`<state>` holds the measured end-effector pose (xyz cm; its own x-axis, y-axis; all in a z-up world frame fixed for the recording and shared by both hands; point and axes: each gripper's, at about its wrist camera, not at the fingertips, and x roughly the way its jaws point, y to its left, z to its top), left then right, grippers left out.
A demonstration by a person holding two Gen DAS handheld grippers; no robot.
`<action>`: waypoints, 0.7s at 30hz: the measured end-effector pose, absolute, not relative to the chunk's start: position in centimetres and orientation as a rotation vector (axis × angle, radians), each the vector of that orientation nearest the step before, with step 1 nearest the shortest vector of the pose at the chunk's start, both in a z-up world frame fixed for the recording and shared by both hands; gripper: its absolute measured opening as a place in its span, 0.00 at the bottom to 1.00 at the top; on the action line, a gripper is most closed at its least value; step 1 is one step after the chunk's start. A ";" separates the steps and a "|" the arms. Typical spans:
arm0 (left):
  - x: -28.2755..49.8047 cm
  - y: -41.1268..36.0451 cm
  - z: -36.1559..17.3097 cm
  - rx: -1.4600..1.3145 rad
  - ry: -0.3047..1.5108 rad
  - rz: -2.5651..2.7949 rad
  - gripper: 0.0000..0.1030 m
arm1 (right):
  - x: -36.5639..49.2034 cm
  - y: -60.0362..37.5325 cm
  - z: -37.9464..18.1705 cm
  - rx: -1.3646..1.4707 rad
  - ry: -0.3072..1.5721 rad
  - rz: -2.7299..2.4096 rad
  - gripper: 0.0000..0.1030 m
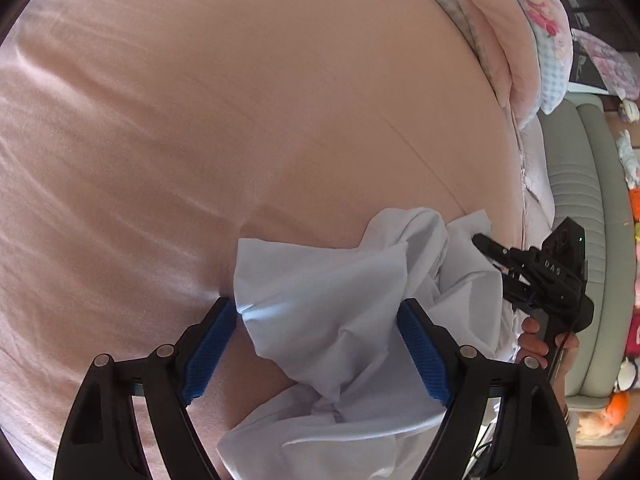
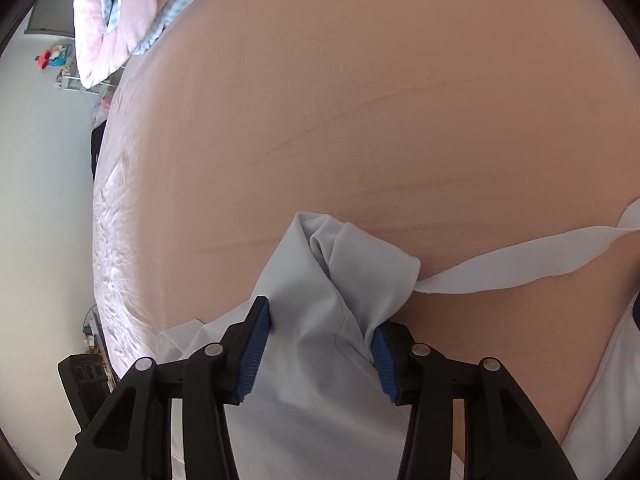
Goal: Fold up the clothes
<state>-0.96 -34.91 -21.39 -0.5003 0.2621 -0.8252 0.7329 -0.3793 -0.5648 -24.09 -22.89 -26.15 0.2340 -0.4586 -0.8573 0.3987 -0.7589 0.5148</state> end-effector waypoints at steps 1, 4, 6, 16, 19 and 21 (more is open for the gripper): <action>-1.0 -35.2 -21.4 1.291 1.527 -1.939 0.82 | -24.1 -22.7 -26.2 1.824 -0.048 -1.614 0.34; -0.7 -35.6 -21.1 1.160 1.641 -1.936 0.82 | -24.1 -22.1 -26.3 1.793 -0.049 -1.625 0.24; -0.8 -35.2 -21.3 1.124 1.669 -1.912 0.82 | -24.0 -21.6 -26.4 1.770 -0.054 -1.630 0.21; -1.5 -35.4 -21.2 1.042 1.723 -1.889 1.00 | -23.0 -22.5 -25.9 1.691 0.022 -1.659 0.24; 0.2 -35.6 -21.2 1.007 1.727 -1.880 1.00 | -22.9 -23.0 -25.7 1.694 0.027 -1.651 0.24; -0.3 -35.1 -20.8 1.023 1.675 -1.886 1.00 | -23.1 -23.1 -25.6 1.705 0.026 -1.645 0.25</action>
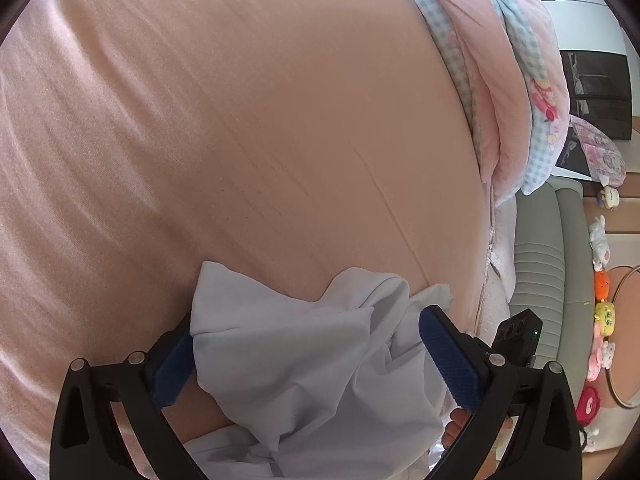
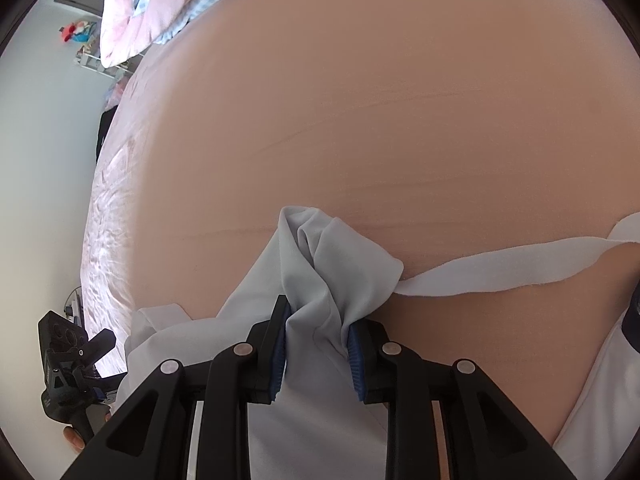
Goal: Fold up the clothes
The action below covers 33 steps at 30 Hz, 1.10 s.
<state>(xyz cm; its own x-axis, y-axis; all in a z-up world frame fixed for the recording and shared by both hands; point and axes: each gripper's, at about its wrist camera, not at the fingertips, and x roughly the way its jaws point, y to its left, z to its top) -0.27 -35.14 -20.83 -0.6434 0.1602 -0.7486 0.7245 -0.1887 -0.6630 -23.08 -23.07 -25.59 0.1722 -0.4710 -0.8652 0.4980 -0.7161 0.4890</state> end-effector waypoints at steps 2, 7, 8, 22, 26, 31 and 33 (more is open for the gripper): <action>-0.8 -34.6 -20.4 1.047 1.608 -1.888 1.00 | -23.1 -23.3 -25.5 1.710 0.013 -1.633 0.31; -2.1 -33.0 -18.9 1.242 1.258 -1.851 0.67 | -21.7 -24.4 -25.4 1.691 0.096 -1.595 0.70; -2.3 -32.8 -18.7 1.260 1.214 -1.846 0.59 | -21.4 -25.0 -25.2 1.683 0.135 -1.598 0.70; -1.4 -33.2 -18.5 1.219 1.327 -1.903 0.14 | -15.7 -27.3 -23.7 1.406 0.631 -1.795 0.37; -2.4 -32.7 -17.6 1.248 1.253 -1.951 0.12 | -15.6 -27.0 -23.3 1.392 0.617 -1.792 0.22; -2.5 -33.1 -16.5 1.246 1.214 -1.995 0.12 | -16.3 -26.3 -22.1 1.373 0.589 -1.806 0.16; -2.1 -33.7 -16.2 1.238 1.217 -2.001 0.11 | -16.8 -25.8 -21.5 1.352 0.586 -1.837 0.16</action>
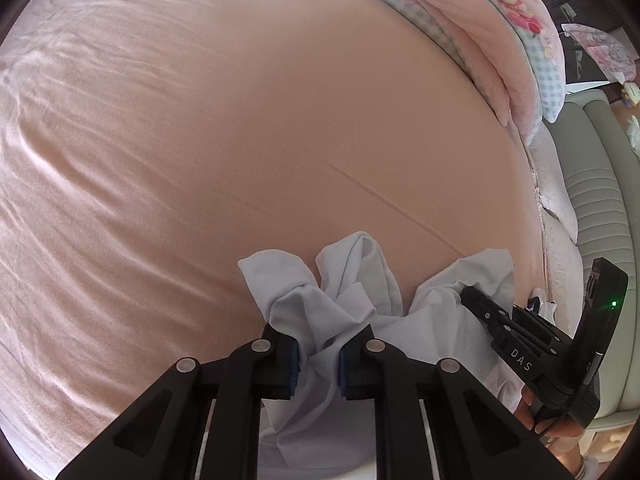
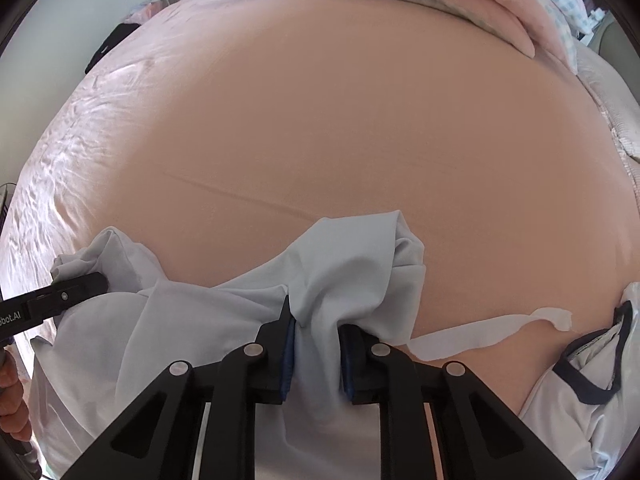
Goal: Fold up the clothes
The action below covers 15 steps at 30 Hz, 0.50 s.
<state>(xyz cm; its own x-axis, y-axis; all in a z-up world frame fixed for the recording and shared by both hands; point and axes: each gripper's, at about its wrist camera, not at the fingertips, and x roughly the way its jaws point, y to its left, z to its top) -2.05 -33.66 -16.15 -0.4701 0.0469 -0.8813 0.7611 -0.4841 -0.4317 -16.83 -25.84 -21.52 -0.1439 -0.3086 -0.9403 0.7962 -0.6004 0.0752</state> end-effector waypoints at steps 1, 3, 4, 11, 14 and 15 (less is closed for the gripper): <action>-2.2 -33.9 -15.9 1.232 1.230 -2.001 0.11 | -17.2 -25.6 -21.3 1.352 0.579 -1.851 0.16; -2.8 -34.3 -15.3 1.218 1.239 -2.016 0.11 | -18.0 -25.3 -21.2 1.385 0.524 -1.866 0.16; -3.2 -34.5 -14.8 1.219 1.207 -2.027 0.11 | -18.2 -25.5 -21.3 1.406 0.491 -1.867 0.16; -4.9 -35.5 -11.8 1.163 1.084 -2.100 0.11 | -19.6 -25.8 -20.2 1.369 0.448 -1.946 0.16; -4.6 -36.5 -10.6 1.099 1.098 -2.116 0.11 | -21.1 -25.4 -18.8 1.336 0.409 -1.986 0.16; -4.4 -36.9 -10.4 1.079 1.104 -2.118 0.11 | -21.6 -25.4 -18.4 1.330 0.383 -1.993 0.16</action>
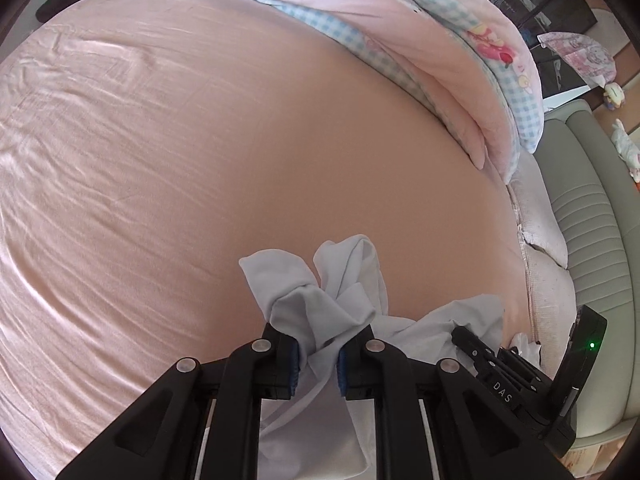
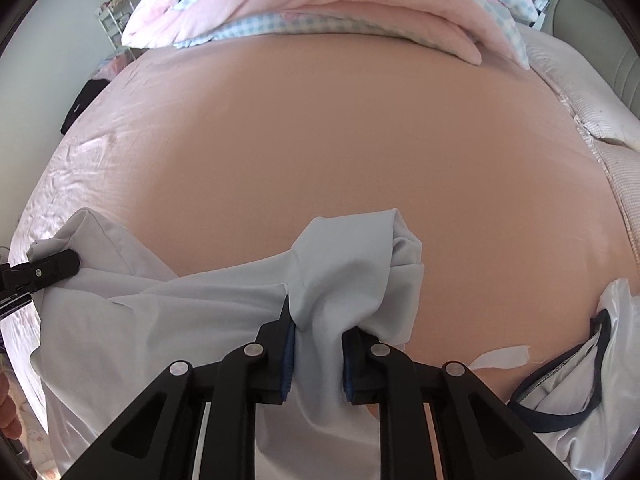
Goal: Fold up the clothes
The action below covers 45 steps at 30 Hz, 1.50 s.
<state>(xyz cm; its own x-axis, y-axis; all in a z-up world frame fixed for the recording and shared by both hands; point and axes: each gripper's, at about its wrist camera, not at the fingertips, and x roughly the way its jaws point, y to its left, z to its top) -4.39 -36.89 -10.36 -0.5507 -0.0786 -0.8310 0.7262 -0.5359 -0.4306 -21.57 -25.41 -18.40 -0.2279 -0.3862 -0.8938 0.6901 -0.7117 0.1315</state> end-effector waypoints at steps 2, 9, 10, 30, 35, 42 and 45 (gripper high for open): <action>-4.2 -37.5 -9.9 1.040 1.113 -2.123 0.11 | -22.4 -25.3 -17.6 1.322 0.341 -2.012 0.16; -7.0 -39.9 -8.5 0.905 1.114 -2.124 0.11 | -22.8 -26.4 -16.4 1.261 0.318 -2.090 0.10; -7.1 -40.4 -8.5 0.879 1.126 -2.124 0.11 | -22.8 -26.0 -16.4 1.259 0.311 -2.096 0.10; -12.7 -42.9 -20.6 1.314 0.708 -1.762 0.54 | -29.7 -30.8 -25.7 1.678 0.533 -1.929 0.52; -12.9 -43.3 -21.5 1.314 0.690 -1.788 0.58 | -28.7 -31.1 -26.1 1.586 0.585 -2.027 0.57; -12.3 -42.7 -22.4 1.254 0.658 -1.833 0.59 | -28.8 -30.2 -25.9 1.500 0.563 -2.041 0.62; -12.3 -42.7 -22.7 1.249 0.650 -1.839 0.59 | -28.3 -29.2 -25.6 1.392 0.558 -2.085 0.72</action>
<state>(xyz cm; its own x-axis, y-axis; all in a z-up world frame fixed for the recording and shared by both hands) -12.35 -42.70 -22.72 -0.1900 -0.3295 -0.9248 0.8373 -0.5463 0.0226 -28.28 -29.18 -25.60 -0.2995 -0.2238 -0.9275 0.6569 -0.7534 -0.0303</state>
